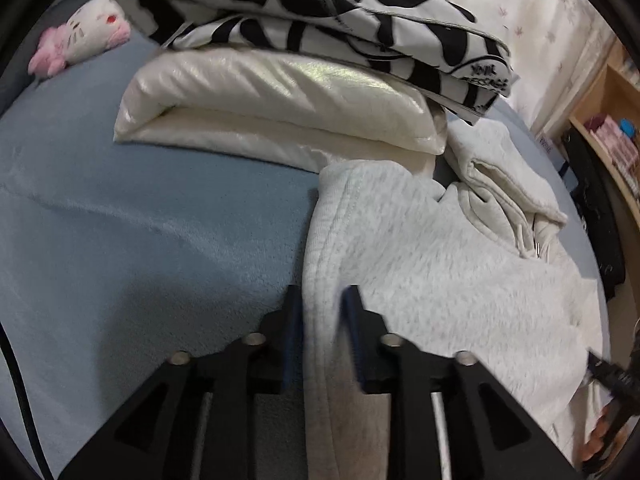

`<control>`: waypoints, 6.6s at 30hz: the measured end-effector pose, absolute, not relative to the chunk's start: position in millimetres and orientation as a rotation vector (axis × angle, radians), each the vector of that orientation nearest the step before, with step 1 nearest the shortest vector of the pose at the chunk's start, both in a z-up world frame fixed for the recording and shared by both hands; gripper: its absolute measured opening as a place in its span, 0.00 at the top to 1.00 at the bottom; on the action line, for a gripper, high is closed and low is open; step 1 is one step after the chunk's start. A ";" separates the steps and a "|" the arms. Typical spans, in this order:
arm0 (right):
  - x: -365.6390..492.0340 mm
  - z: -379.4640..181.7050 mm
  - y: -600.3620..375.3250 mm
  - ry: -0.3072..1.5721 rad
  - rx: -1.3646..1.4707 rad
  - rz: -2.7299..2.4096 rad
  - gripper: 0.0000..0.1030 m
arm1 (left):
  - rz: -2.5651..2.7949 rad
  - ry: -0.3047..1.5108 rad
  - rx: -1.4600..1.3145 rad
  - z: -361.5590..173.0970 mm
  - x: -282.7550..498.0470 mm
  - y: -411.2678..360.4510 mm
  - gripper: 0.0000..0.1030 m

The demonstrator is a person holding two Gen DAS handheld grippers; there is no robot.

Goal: Fold large clothes

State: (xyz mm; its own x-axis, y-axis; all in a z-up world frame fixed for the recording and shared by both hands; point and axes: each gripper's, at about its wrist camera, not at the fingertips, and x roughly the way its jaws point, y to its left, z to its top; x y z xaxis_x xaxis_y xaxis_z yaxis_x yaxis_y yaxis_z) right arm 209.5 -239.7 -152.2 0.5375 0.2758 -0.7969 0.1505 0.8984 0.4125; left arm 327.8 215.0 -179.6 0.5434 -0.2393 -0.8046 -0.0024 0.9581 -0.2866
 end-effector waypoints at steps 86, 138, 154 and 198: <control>196.0 -130.8 -161.3 0.981 0.206 0.107 0.93 | -0.026 0.856 -0.228 -203.0 244.3 136.8 0.40; 473.0 -152.7 -294.5 1.075 0.425 0.138 0.43 | -0.274 0.948 0.062 -171.5 483.4 -49.5 0.28; 503.9 -154.7 -258.5 0.995 0.414 0.351 0.85 | -0.301 0.868 0.025 -186.0 477.8 -46.0 0.28; 153.0 -110.7 -230.0 0.898 0.226 0.542 0.48 | -0.657 0.955 -0.403 -130.2 241.0 119.2 0.20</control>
State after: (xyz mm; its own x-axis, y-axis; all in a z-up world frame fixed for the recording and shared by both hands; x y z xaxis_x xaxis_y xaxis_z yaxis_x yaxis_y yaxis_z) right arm 153.0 -230.0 -110.7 0.5009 0.5359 -0.6796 -0.3519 0.8435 0.4058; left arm 241.0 119.2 -130.2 0.4085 -0.6737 -0.6158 0.3348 0.7382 -0.5856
